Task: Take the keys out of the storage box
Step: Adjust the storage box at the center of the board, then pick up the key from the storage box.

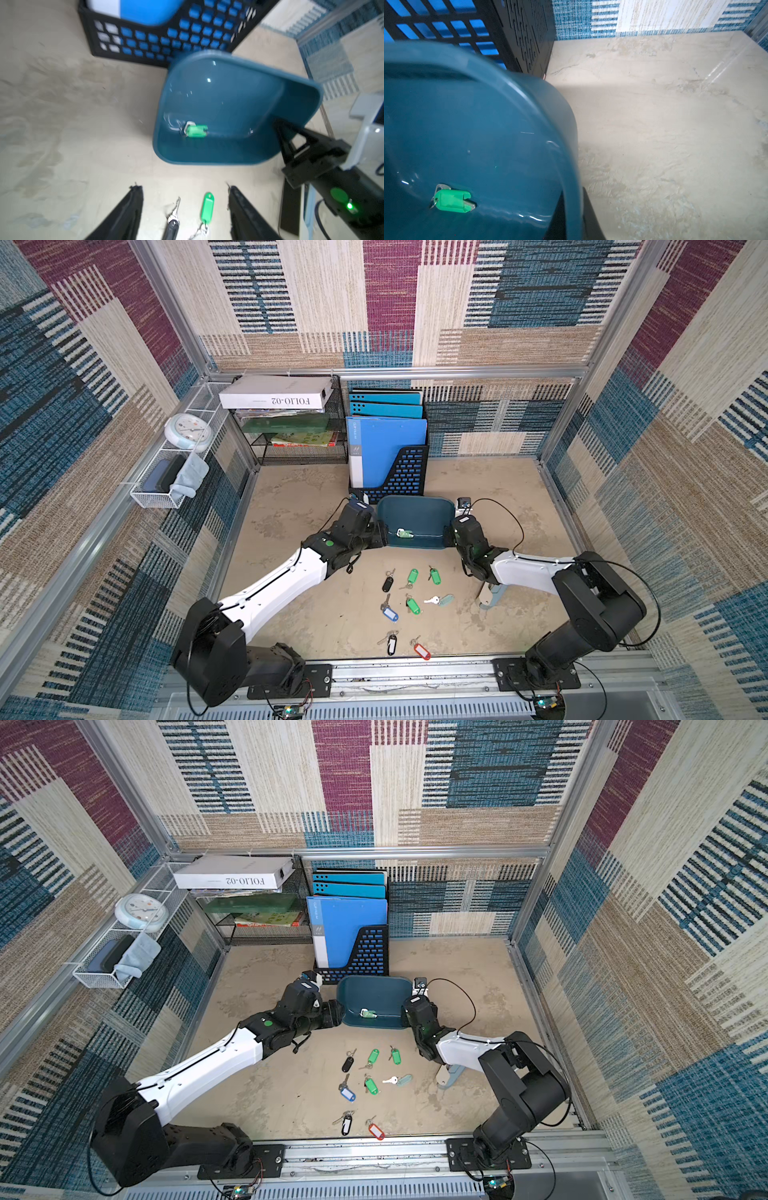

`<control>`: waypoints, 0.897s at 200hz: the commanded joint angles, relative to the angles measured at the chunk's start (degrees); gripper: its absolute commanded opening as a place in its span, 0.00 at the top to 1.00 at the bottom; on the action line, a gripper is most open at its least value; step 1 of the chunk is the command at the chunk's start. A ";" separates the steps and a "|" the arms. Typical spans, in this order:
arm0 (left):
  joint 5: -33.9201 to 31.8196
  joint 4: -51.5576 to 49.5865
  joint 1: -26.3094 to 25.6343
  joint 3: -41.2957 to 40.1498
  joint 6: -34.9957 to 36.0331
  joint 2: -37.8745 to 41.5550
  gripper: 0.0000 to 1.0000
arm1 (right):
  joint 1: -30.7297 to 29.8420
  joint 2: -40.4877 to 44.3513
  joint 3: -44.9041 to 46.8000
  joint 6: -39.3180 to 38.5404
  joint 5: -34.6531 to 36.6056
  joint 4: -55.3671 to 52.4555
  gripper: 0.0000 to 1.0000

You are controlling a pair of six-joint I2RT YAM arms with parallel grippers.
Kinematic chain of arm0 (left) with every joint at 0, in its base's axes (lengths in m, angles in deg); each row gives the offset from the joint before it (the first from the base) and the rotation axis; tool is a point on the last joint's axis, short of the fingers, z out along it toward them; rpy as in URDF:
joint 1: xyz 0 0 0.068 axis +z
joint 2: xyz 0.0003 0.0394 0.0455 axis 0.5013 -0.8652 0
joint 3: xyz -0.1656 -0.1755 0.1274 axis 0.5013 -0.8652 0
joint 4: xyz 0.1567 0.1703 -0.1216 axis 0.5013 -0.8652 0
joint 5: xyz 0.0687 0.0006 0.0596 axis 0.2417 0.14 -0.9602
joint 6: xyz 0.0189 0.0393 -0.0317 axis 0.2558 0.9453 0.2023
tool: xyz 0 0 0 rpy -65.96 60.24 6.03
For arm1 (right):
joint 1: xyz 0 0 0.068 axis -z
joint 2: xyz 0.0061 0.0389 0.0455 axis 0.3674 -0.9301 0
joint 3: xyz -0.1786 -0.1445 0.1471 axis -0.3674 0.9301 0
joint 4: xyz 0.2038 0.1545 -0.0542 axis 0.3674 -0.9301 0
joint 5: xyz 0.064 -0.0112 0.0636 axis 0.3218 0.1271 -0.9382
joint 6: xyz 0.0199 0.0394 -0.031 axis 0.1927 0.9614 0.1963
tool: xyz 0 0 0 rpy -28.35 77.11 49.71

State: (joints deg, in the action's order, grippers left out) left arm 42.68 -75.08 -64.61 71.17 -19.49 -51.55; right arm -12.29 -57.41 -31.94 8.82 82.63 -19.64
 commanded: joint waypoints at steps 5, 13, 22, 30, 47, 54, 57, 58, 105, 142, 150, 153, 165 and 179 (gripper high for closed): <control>7.74 -3.00 -1.81 2.25 -2.47 -5.68 0.43 | -0.61 -1.32 -0.72 -1.36 -0.21 4.87 1.00; 6.69 -3.30 -2.43 3.03 -2.14 -7.53 0.42 | -0.79 -1.62 -0.79 -1.77 -0.73 5.05 1.00; 6.81 -3.70 -2.62 4.34 -1.50 -9.59 0.42 | -0.87 -1.85 -0.73 -2.21 -1.56 5.14 1.00; 6.32 -4.25 -2.74 5.64 -1.12 -11.31 0.42 | -1.07 -1.98 -0.63 -2.63 -2.03 5.23 1.00; 4.24 -5.86 -2.91 8.58 0.00 -14.90 0.42 | -1.14 -2.49 -1.03 -3.05 -2.48 4.50 1.00; 3.02 -6.47 -2.92 9.71 0.40 -16.31 0.43 | -1.18 -2.73 -1.25 -3.30 -3.06 4.12 1.00; 2.45 -6.75 -2.90 10.22 0.56 -16.95 0.44 | -1.15 -2.77 -1.31 -3.41 -3.29 3.95 1.00; 2.17 -6.93 -2.91 10.41 0.61 -17.14 0.44 | -1.19 -2.82 -1.36 -3.42 -3.33 3.88 1.00; -6.26 -11.67 -2.92 17.52 2.96 -26.91 0.51 | -1.18 -4.16 -2.39 -3.78 -6.96 1.28 1.00; -12.47 -13.53 -2.83 19.35 2.54 -30.70 0.48 | -1.18 -4.79 -2.61 -4.34 -8.81 0.39 1.00; -12.93 -13.71 -2.83 19.63 2.56 -31.23 0.47 | -1.20 -4.88 -2.57 -4.39 -9.15 0.22 1.00; -13.09 -13.68 -2.83 19.72 2.56 -31.43 0.47 | -1.19 -4.89 -2.61 -4.51 -9.37 0.36 1.00; -13.65 -14.19 -2.92 20.60 2.12 -32.29 0.45 | -1.15 -4.93 -2.47 -4.74 -10.02 0.14 1.00; -13.66 -14.66 -2.92 21.61 1.51 -33.21 0.46 | -1.19 -4.80 -2.17 -4.99 -11.06 0.58 1.00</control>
State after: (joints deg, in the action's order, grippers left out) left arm 31.75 -88.13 -67.52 91.41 -17.20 -83.63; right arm -13.32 -62.26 -34.24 5.23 75.11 -19.14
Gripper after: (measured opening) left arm 0.549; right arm 0.098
